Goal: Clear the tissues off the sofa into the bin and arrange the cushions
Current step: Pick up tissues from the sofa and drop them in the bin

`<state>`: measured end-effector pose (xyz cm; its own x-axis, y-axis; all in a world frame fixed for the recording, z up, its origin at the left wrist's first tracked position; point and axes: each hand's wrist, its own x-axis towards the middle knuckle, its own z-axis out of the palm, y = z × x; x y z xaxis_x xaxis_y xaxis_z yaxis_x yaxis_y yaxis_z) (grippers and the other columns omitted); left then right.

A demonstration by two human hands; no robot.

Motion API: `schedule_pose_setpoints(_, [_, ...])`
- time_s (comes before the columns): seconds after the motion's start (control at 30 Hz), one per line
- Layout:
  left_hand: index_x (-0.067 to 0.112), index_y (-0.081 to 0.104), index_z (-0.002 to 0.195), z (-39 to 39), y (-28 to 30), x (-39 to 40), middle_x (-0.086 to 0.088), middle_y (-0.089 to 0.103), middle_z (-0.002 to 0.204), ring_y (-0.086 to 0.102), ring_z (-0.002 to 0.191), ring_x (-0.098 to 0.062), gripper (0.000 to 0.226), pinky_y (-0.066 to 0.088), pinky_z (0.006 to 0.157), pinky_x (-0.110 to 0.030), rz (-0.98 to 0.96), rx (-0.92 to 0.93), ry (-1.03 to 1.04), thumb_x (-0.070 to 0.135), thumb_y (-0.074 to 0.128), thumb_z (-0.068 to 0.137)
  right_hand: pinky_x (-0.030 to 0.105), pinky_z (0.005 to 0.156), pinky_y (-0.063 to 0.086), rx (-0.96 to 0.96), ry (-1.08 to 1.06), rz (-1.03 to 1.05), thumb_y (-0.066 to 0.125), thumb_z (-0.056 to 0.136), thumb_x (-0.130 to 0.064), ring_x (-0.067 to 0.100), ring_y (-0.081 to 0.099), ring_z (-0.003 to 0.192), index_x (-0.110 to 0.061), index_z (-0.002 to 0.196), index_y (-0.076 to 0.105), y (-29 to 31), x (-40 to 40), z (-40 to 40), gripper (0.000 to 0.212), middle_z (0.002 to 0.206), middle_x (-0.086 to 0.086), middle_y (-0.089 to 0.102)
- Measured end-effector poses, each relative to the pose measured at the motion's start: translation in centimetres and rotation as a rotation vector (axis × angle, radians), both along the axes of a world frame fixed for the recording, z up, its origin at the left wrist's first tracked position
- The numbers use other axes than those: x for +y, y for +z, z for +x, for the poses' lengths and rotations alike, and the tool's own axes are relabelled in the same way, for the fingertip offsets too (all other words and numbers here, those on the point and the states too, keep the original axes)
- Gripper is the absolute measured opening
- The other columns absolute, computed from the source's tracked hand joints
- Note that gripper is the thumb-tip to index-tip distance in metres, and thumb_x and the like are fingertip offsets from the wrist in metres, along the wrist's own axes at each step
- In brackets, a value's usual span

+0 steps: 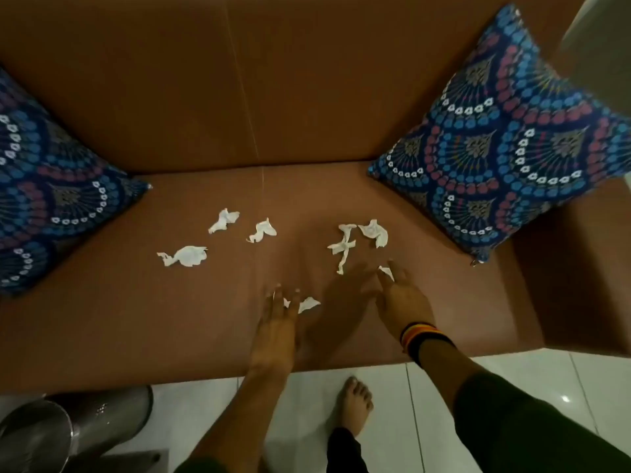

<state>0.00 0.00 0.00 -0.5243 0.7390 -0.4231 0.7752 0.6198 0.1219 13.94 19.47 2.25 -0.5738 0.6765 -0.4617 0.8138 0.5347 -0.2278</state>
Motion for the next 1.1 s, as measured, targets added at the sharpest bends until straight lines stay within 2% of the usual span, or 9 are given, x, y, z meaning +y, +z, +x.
schedule_pose_setpoints(0.1, [0.024, -0.003, 0.163, -0.9, -1.9, 2.2, -0.014, -0.009, 0.171, -0.005, 0.158, -0.037, 0.087, 0.017, 0.127, -0.042, -0.095, -0.049, 0.071, -0.002, 0.051, 0.100, 0.044, 0.101, 0.050, -0.016, 0.022, 0.036, 0.053, 0.095, -0.003, 0.033, 0.032, 0.146, -0.020, 0.151, 0.038, -3.2, 1.7, -0.1, 0.061, 0.164, 0.011, 0.023])
schedule_pose_setpoints(0.23, [0.018, 0.015, 0.163, -0.5, -4.6, 2.5, -0.016, 0.014, 0.168, 0.015, 0.155, -0.039, 0.085, 0.030, 0.122, -0.042, -0.034, -0.061, 0.113, 0.000, 0.063, 0.095, 0.046, 0.100, 0.052, -0.136, 0.089, -0.012, 0.048, 0.093, 0.007, 0.037, 0.028, 0.146, -0.023, 0.155, 0.028, -5.9, 1.9, 0.3, 0.072, 0.165, 0.014, 0.014])
schedule_pose_setpoints(0.37, [0.004, 0.054, 0.142, 0.8, -5.0, 2.7, -0.020, 0.057, 0.139, 0.063, 0.122, -0.037, 0.053, 0.058, 0.095, -0.041, 0.112, -0.113, 0.131, -0.004, 0.068, 0.092, 0.044, 0.091, 0.057, -0.079, 0.159, 0.064, 0.048, 0.095, 0.002, 0.037, 0.052, 0.124, -0.008, 0.138, 0.052, -6.5, 1.5, 1.3, 0.044, 0.147, 0.016, 0.043])
schedule_pose_setpoints(0.5, [0.008, 0.064, 0.134, 0.6, -4.3, 4.6, -0.014, 0.065, 0.133, 0.069, 0.113, -0.031, 0.039, 0.057, 0.096, -0.035, 0.090, -0.147, -0.020, 0.001, 0.065, 0.095, 0.040, 0.084, 0.059, -0.071, 0.158, 0.025, 0.054, 0.095, -0.001, 0.034, 0.069, 0.093, -0.004, 0.111, 0.069, -6.1, 2.6, 1.6, 0.022, 0.114, 0.014, 0.064])
schedule_pose_setpoints(0.6, [0.005, 0.070, 0.123, 0.1, -3.6, 6.9, -0.015, 0.064, 0.130, 0.067, 0.114, -0.034, 0.031, 0.059, 0.095, -0.042, 0.151, -0.162, -0.090, -0.001, 0.065, 0.093, 0.041, 0.082, 0.058, 0.026, 0.068, 0.028, 0.054, 0.096, -0.007, 0.034, 0.069, 0.092, -0.009, 0.111, 0.071, -4.8, 5.3, 0.5, 0.023, 0.109, 0.012, 0.068])
schedule_pose_setpoints(0.77, [0.007, 0.068, 0.120, -1.4, -3.5, 12.4, -0.008, 0.057, 0.136, 0.066, 0.110, -0.033, 0.034, 0.058, 0.083, -0.038, 0.186, -0.126, -0.189, -0.006, 0.067, 0.088, 0.044, 0.080, 0.058, 0.041, -0.002, 0.001, 0.059, 0.094, -0.011, 0.037, 0.068, 0.093, -0.016, 0.144, 0.045, -3.9, 10.4, -2.5, 0.053, 0.104, 0.016, 0.070])
schedule_pose_setpoints(0.9, [0.004, 0.073, 0.095, -2.0, -4.2, 15.7, -0.002, 0.038, 0.160, 0.067, 0.106, -0.037, 0.015, 0.060, 0.079, -0.046, 0.135, -0.104, -0.228, -0.007, 0.070, 0.086, 0.046, 0.085, 0.058, 0.012, 0.012, -0.097, 0.069, 0.088, -0.011, 0.038, 0.068, 0.098, -0.024, 0.158, 0.017, -5.2, 12.8, -4.5, 0.088, 0.106, 0.018, 0.070])
schedule_pose_setpoints(1.0, [0.004, 0.074, 0.097, -2.3, -4.7, 16.9, -0.002, 0.044, 0.158, 0.069, 0.101, -0.038, 0.019, 0.059, 0.081, -0.047, 0.144, -0.129, -0.209, -0.009, 0.065, 0.087, 0.042, 0.084, 0.058, 0.001, 0.017, -0.105, 0.068, 0.088, -0.011, 0.037, 0.067, 0.099, -0.017, 0.141, 0.051, -6.5, 13.8, -5.2, 0.056, 0.109, 0.019, 0.071])
schedule_pose_setpoints(1.1, [0.004, 0.070, 0.108, -1.9, -4.6, 16.8, -0.010, 0.066, 0.128, 0.069, 0.100, -0.038, 0.028, 0.057, 0.075, -0.043, 0.179, -0.102, -0.231, -0.012, 0.060, 0.086, 0.039, 0.082, 0.058, 0.074, -0.006, -0.086, 0.060, 0.089, -0.008, 0.036, 0.068, 0.094, -0.014, 0.109, 0.073, -7.0, 13.4, -4.4, 0.025, 0.103, 0.016, 0.073])
